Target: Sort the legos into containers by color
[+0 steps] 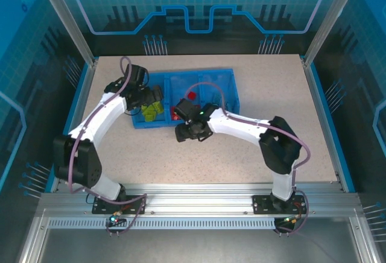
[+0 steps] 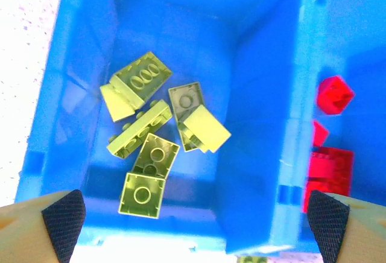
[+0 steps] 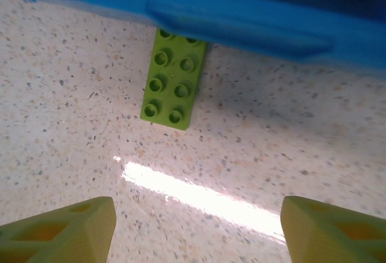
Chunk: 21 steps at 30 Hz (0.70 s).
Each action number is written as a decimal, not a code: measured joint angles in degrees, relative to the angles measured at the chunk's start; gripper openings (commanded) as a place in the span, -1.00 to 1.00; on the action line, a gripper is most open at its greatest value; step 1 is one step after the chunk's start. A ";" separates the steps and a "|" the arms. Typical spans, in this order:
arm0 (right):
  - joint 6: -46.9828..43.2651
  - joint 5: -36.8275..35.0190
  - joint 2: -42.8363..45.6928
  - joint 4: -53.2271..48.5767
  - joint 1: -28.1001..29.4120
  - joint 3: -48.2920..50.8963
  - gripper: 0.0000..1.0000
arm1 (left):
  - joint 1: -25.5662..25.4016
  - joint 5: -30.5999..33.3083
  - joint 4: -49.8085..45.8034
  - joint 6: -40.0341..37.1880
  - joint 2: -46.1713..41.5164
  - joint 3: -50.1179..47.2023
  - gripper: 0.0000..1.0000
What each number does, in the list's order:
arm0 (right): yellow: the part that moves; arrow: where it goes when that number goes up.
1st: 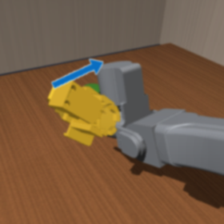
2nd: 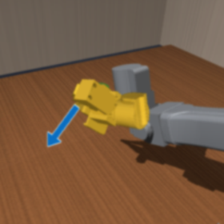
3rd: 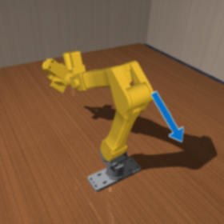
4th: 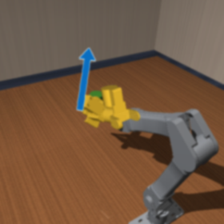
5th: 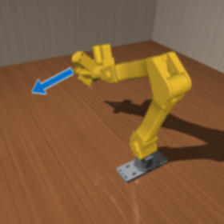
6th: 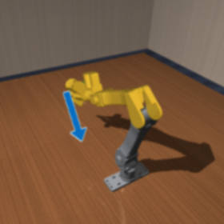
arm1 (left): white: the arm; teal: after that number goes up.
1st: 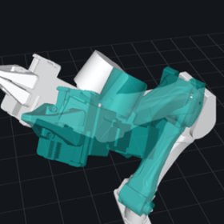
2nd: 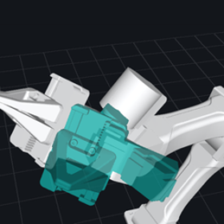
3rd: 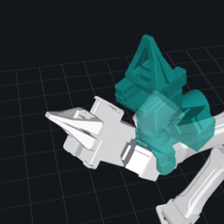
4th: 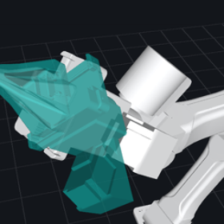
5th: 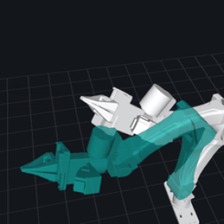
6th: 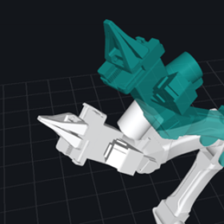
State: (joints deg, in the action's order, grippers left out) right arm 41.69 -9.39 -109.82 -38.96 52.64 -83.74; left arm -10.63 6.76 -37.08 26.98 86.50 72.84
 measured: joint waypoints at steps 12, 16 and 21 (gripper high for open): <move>7.13 -3.76 -12.52 -0.22 1.73 -9.38 0.51 | 1.95 -1.66 0.98 3.13 -7.52 -12.28 0.98; 7.61 -4.61 -15.21 -1.03 1.73 -12.26 0.48 | 2.69 -2.16 1.05 3.32 -10.19 -15.54 0.98; 7.65 -6.78 -18.62 -3.13 1.73 -15.69 0.28 | 4.72 -2.40 1.46 3.39 -12.85 -17.81 0.98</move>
State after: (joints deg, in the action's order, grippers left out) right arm 49.34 -16.16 -128.44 -42.09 54.37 -99.44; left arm -5.91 4.36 -35.62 30.37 73.65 55.02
